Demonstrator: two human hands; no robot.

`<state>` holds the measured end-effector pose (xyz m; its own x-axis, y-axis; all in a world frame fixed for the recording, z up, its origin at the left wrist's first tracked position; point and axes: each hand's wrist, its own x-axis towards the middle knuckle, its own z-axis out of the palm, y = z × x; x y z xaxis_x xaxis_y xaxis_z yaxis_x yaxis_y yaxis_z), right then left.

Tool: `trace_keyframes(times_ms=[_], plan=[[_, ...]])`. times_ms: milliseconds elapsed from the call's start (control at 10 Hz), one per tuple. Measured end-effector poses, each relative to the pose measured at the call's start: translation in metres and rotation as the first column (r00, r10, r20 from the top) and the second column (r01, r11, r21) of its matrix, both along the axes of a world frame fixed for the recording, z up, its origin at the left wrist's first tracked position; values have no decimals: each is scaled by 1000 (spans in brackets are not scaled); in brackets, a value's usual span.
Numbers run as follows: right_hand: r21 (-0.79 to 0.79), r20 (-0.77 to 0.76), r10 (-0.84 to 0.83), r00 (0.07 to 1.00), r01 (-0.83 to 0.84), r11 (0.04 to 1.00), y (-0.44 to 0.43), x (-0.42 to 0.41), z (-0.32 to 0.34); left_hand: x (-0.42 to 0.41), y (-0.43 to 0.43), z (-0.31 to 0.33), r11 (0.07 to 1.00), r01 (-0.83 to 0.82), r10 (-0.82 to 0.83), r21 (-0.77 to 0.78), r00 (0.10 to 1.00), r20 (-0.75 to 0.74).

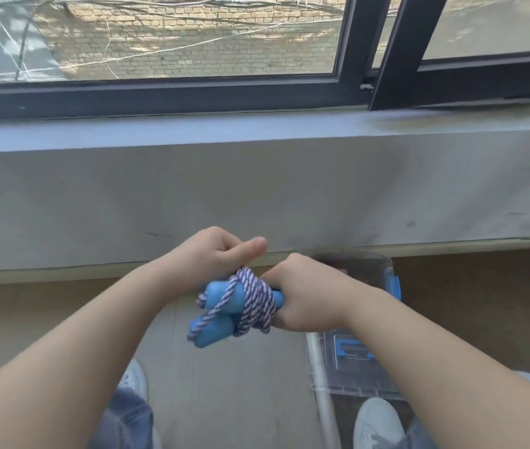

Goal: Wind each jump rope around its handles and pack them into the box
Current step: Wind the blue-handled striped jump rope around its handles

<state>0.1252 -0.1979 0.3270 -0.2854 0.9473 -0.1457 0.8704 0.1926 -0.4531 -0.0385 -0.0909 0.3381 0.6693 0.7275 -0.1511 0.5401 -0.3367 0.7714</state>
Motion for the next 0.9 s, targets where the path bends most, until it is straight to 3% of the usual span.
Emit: trace_keyframes(times_ms=[100, 200, 300, 400, 500, 600, 700, 800, 900], plan=[[23, -307, -157, 939, 172, 985, 3, 4, -1, -8, -19, -17, 970, -225, 232, -86, 970, 76], [-1, -449, -414, 792, 463, 886, 10, 8, -1, 3, -22, -24, 966, -221, 234, 136, 968, -93], [23, -325, -642, 694, 685, 728, 17, 19, -6, 14, -35, -23, 963, 69, -29, 261, 988, -153], [56, -23, -713, 701, 713, 699, 18, 28, -12, 19, -46, -30, 761, 353, -209, 544, 927, -310], [9, 246, -565, 787, 581, 814, 15, 26, -11, 16, -42, -26, 613, 402, -205, 680, 912, -355], [-92, 357, -258, 898, 309, 947, 8, 13, -6, 13, -25, -18, 603, 314, -148, 733, 948, -283], [-89, 361, -27, 932, 64, 994, 2, -2, 2, 9, -10, -15, 675, 235, -62, 699, 963, -264], [-98, 296, 42, 954, -13, 995, 0, -6, 7, 4, -1, -12, 865, 158, -54, 476, 973, -224], [-175, 145, 59, 988, -33, 984, -2, -4, 11, -1, 2, -16, 958, 173, -123, 231, 968, -217]])
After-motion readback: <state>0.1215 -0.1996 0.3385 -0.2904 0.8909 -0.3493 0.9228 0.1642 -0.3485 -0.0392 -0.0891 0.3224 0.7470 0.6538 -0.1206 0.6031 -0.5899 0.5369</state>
